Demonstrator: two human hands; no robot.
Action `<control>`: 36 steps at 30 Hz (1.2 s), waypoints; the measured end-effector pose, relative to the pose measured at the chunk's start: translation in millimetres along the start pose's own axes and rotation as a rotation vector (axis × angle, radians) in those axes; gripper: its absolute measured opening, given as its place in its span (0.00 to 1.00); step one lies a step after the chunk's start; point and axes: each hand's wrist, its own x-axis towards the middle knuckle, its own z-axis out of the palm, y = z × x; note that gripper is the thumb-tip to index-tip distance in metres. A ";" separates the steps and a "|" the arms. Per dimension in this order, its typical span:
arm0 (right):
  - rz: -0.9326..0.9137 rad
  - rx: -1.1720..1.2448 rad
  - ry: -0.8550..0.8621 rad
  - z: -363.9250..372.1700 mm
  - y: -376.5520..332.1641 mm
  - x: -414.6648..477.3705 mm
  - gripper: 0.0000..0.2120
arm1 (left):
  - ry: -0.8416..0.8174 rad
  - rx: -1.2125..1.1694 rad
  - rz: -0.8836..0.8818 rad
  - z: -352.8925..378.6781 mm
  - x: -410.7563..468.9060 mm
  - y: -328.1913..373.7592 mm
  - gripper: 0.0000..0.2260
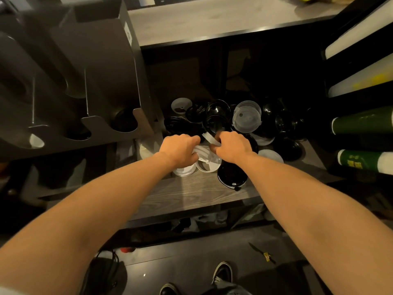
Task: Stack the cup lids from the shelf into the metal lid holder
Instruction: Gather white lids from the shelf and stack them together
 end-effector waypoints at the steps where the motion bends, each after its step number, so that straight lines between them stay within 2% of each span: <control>1: 0.007 0.006 0.005 0.2 -1.6 -2.0 0.13 | 0.007 0.013 -0.002 -1.6 -2.3 -2.5 0.10; 7: 0.031 0.075 0.055 2.0 -13.7 -9.8 0.15 | 0.086 -0.019 0.020 -6.8 -20.7 -14.2 0.09; 10: 0.056 0.102 0.131 0.4 -20.3 -13.7 0.18 | 0.153 -0.150 0.001 -10.7 -29.1 -17.8 0.09; 13: 0.075 0.125 0.170 0.2 -25.0 -19.2 0.15 | 0.180 -0.299 -0.057 -15.1 -38.4 -18.0 0.09; 17: 0.070 0.206 0.238 1.1 -32.8 -30.6 0.11 | 0.133 -0.521 -0.193 -17.0 -48.3 -18.2 0.08; 21: 0.064 0.327 0.266 1.3 -46.9 -44.7 0.13 | 0.059 -0.799 -0.301 -20.8 -57.5 -20.8 0.06; 28: 0.092 0.401 0.282 6.5 -77.3 -77.1 0.15 | 0.031 -0.995 -0.372 -41.3 -95.2 -26.5 0.07; 31: 0.113 0.466 0.287 8.8 -95.5 -88.8 0.15 | 0.027 -1.051 -0.416 -48.7 -118.4 -37.4 0.15; 36: 0.125 0.678 0.177 10.4 -141.0 -104.4 0.18 | 0.050 -1.115 -0.369 -59.2 -164.6 -60.0 0.25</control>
